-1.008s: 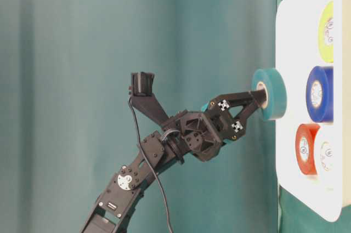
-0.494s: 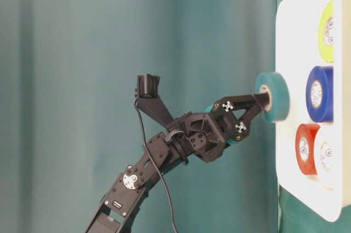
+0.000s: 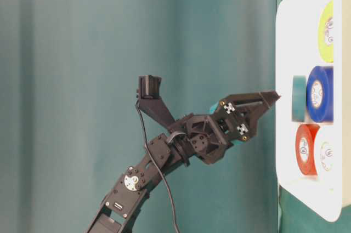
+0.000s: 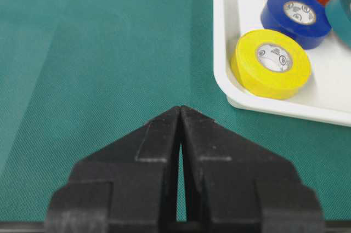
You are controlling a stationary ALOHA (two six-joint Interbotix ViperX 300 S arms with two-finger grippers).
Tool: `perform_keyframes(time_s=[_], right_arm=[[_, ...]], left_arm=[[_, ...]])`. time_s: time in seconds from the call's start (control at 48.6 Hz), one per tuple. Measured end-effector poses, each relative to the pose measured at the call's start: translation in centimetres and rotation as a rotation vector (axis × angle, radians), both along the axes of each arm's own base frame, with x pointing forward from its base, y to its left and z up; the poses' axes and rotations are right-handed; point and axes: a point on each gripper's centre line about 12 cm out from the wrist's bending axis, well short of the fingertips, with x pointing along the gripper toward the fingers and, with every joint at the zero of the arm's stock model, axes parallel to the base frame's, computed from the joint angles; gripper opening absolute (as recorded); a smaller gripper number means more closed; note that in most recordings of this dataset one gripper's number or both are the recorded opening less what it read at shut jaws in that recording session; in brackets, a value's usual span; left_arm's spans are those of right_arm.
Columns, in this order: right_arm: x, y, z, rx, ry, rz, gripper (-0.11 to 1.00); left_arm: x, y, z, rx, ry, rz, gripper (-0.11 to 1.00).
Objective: Put the tape into the white case with the left arm.
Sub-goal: 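Carry the teal tape into the tray's top middle and release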
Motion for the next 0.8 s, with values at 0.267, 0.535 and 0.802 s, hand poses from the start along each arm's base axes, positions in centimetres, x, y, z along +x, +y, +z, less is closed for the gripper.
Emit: perform_keyframes(time_s=[0.267, 0.535, 0.802], right_arm=[[0.0, 0.0, 0.0, 0.0, 0.0, 0.0, -0.09], [0.0, 0.0, 0.0, 0.0, 0.0, 0.0, -0.09], [0.0, 0.0, 0.0, 0.0, -0.002, 0.0, -0.09]], left_arm=[[-1.1, -2.7, 1.5, 0.003, -0.014, -0.043, 0.95], [-2.5, -7.7, 2.5, -0.001, -0.017, -0.137, 0.95], [-3.4, -12.5, 3.1, -0.049, -0.033, -0.187, 0.95]])
